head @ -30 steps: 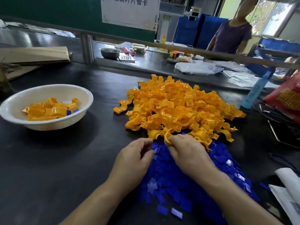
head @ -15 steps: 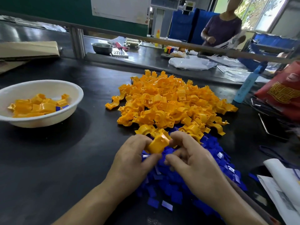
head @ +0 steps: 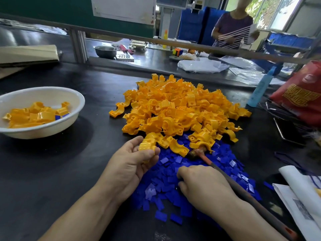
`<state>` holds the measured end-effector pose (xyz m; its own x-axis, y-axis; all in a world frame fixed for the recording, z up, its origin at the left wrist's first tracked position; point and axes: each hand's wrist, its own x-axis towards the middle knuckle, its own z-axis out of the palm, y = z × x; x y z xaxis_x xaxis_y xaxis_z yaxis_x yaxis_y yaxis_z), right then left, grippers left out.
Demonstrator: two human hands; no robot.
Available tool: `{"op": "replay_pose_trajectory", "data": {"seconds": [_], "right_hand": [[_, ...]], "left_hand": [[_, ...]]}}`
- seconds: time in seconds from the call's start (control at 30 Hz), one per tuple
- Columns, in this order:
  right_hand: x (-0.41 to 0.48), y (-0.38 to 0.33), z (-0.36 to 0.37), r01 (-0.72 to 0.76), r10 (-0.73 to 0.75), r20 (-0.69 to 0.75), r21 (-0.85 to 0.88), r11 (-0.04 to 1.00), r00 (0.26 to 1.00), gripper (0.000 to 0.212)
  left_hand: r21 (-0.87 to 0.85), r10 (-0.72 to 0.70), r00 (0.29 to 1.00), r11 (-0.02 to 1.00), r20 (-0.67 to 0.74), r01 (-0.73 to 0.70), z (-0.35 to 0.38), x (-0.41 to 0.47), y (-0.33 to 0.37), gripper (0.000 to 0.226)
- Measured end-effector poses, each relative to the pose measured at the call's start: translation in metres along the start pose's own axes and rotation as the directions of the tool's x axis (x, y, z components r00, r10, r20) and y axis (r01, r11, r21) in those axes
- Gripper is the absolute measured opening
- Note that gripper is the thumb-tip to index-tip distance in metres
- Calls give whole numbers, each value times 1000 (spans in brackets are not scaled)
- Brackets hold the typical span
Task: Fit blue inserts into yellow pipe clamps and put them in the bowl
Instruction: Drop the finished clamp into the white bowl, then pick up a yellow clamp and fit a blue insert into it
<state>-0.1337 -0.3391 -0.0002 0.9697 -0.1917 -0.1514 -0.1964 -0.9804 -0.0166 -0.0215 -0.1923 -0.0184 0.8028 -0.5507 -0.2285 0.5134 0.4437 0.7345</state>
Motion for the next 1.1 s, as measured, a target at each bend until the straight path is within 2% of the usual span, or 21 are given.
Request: {"op": "replay_pose_trajectory", "data": {"seconds": [0.13, 0.3, 0.43, 0.57, 0.7, 0.9, 1.0, 1.1], "right_hand": [[-1, 0, 0, -36, 35, 16, 53, 998, 999, 10], [-2, -1, -5, -33, 35, -22, 70, 997, 999, 10], [-2, -2, -11, -18, 24, -74, 87, 996, 997, 3], [0, -1, -10, -28, 35, -112, 61, 998, 993, 25], [2, 0, 2, -51, 51, -81, 10, 999, 995, 48], [8, 0, 18, -2, 21, -210, 92, 996, 978, 29], [6, 7, 21, 7, 31, -264, 143, 990, 964, 28], [4, 13, 19, 29, 37, -327, 193, 981, 944, 30]], "left_hand": [[-98, -34, 998, 995, -51, 29, -2, 2, 4, 71], [-95, -12, 999, 995, -32, 9, -3, -1, 5, 60], [-97, -37, 996, 995, -86, 28, -4, -3, 7, 24], [-133, -106, 992, 986, -70, 96, -6, -1, 7, 39], [-97, -64, 998, 993, -27, 61, -8, 2, 6, 42], [-5, -42, 999, 999, 26, 43, -5, 2, 2, 41], [32, -29, 999, 999, 36, 28, -6, 3, 0, 40], [73, -7, 996, 997, 85, 0, -5, 3, -1, 52]]}}
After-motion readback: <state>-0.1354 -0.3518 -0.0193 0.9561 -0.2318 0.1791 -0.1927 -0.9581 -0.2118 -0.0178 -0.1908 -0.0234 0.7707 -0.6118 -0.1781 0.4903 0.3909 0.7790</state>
